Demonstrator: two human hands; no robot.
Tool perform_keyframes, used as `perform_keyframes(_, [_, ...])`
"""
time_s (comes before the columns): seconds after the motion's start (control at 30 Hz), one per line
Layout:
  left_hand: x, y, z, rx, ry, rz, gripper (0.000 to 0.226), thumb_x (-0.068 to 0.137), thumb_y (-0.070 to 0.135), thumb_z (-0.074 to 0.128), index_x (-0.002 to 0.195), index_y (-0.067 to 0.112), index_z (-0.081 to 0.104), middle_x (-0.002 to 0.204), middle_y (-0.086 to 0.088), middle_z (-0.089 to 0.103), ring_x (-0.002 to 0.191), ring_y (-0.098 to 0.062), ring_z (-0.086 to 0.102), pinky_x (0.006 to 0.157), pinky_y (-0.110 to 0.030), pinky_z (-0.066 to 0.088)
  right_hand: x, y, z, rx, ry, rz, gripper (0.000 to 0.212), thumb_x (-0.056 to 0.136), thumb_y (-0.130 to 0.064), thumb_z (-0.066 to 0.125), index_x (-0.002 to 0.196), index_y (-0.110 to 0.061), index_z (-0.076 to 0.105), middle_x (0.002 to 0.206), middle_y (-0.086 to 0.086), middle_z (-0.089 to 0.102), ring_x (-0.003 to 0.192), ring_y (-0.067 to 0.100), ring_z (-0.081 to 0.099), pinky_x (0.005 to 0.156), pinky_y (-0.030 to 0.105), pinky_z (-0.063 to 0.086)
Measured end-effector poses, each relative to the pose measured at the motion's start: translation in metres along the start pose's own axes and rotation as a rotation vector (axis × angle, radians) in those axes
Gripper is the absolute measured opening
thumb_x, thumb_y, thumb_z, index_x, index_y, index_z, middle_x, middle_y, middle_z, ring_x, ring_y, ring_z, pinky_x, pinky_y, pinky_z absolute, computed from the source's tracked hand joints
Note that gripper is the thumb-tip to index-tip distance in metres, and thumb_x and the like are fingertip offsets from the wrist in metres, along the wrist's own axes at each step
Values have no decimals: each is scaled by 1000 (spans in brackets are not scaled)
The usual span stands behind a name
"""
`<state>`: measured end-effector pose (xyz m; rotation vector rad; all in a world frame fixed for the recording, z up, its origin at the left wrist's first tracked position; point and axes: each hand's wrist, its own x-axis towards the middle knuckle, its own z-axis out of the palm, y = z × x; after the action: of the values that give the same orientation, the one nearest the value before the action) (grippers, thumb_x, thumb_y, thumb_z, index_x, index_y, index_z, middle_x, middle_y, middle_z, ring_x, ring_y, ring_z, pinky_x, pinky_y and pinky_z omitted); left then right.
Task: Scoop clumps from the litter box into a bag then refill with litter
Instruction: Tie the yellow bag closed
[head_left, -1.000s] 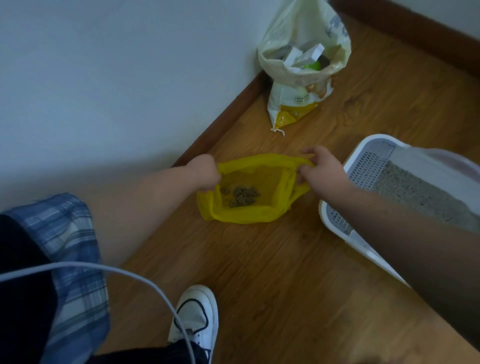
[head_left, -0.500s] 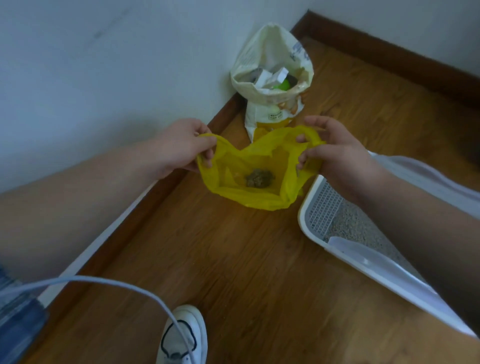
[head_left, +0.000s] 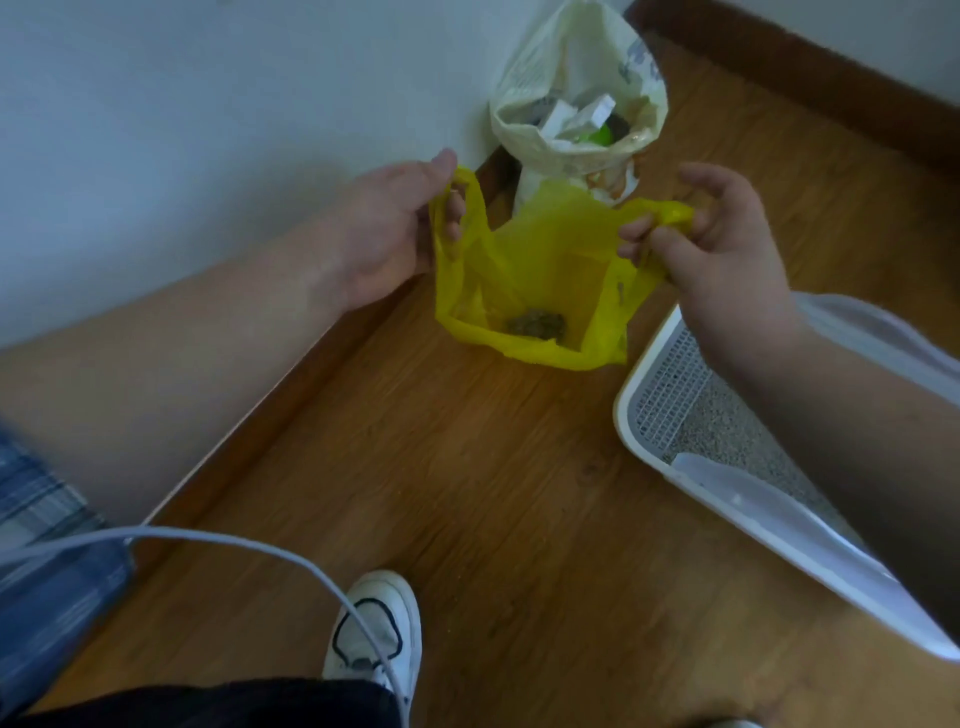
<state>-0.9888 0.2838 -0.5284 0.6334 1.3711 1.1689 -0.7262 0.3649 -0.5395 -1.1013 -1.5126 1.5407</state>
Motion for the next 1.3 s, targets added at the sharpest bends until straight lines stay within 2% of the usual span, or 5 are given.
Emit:
perform_keyframes(0.3, [-4,-31,11,337,-37,-26,15,96,3,57,101,15,64,93,-1,71,85,-15,66,88,-42,52,4,53,-10,56,-16,447,27,104,-22,49,113,3,54,99,7,76,99,19,73,93,53,55])
perform_keyframes(0.53, [-8,-15,40,837,-28,386,6,91,28,66,96,31,64,121,9,60,108,-3,57,94,-21,44,-1,19,3,-29,-73,126,13,93,-4,61,95,-17,60,83,6,70,76,13,67,65,23,50])
perform_keyframes(0.83, [-6,-18,52,697,-151,286,10,91,24,65,89,34,65,90,-2,75,88,-22,71,88,-50,55,1,11,8,-304,-35,-31,7,81,-31,66,88,-34,67,96,7,69,86,19,64,84,47,56])
perform_keyframes(1.13, [5,-34,66,619,-241,143,61,78,25,81,130,29,48,83,-8,70,76,-23,69,71,-39,55,-3,18,29,-276,-79,-20,11,89,-15,72,90,-27,71,84,3,62,76,7,56,70,19,48])
perform_keyframes(1.3, [8,-38,68,760,-111,203,29,78,34,77,104,29,64,90,-6,71,81,-13,68,76,-31,56,-4,23,31,-186,-178,36,19,97,-16,59,104,-27,73,103,0,74,95,20,70,86,40,59])
